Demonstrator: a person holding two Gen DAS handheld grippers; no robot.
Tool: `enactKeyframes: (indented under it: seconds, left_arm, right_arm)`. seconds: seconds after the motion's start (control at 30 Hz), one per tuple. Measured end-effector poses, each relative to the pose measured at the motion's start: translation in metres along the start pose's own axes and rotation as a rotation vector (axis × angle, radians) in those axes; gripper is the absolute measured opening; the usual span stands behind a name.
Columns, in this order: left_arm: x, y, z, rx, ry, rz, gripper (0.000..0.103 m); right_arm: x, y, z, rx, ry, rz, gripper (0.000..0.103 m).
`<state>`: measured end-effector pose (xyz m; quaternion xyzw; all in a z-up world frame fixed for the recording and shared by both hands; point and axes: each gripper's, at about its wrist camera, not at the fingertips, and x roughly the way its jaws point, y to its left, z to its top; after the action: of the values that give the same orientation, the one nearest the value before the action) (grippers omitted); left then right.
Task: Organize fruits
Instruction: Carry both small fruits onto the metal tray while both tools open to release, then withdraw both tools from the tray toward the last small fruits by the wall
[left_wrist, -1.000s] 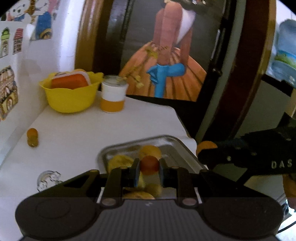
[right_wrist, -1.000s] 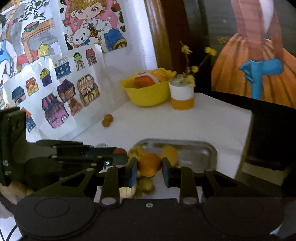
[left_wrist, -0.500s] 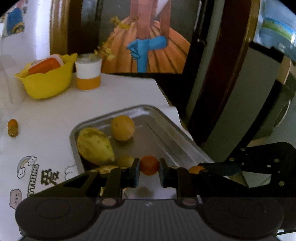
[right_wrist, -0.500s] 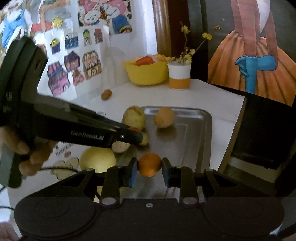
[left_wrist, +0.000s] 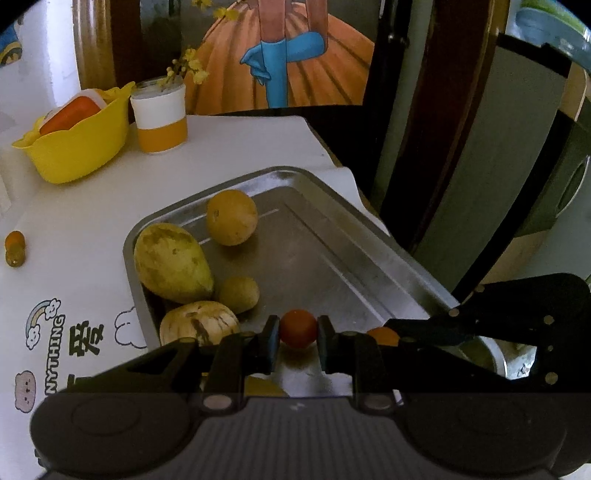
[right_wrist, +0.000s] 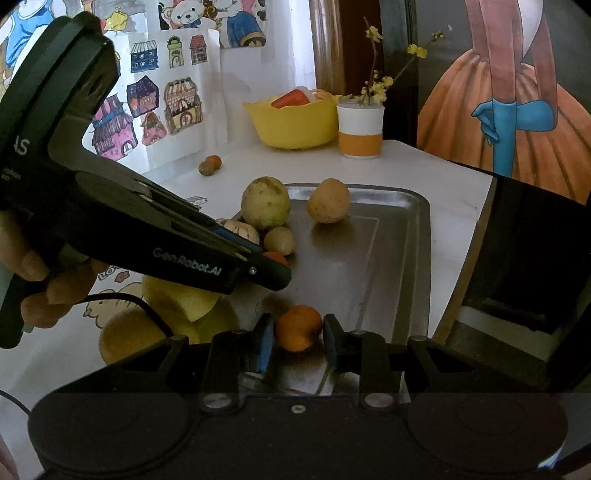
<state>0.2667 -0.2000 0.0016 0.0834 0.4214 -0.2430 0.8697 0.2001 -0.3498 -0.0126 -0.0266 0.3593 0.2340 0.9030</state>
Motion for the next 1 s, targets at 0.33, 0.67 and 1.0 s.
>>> enactKeyframes:
  seconds: [0.33,0.67,1.0]
  left_arm:
    - [-0.008,0.004,0.002,-0.02,-0.018,-0.003,0.033]
    - [-0.076,0.02,0.002,-0.097,-0.195,0.006,0.073]
    - [-0.157,0.034,-0.02,-0.145,-0.356,0.063,0.099]
  right_arm:
    - [-0.01,0.001,0.005,0.011,-0.039,-0.042,0.049]
    - [-0.055,0.024,0.033,-0.025,-0.14,-0.084,0.079]
    - [-0.119,0.073,0.058,-0.08,-0.244,-0.083,0.099]
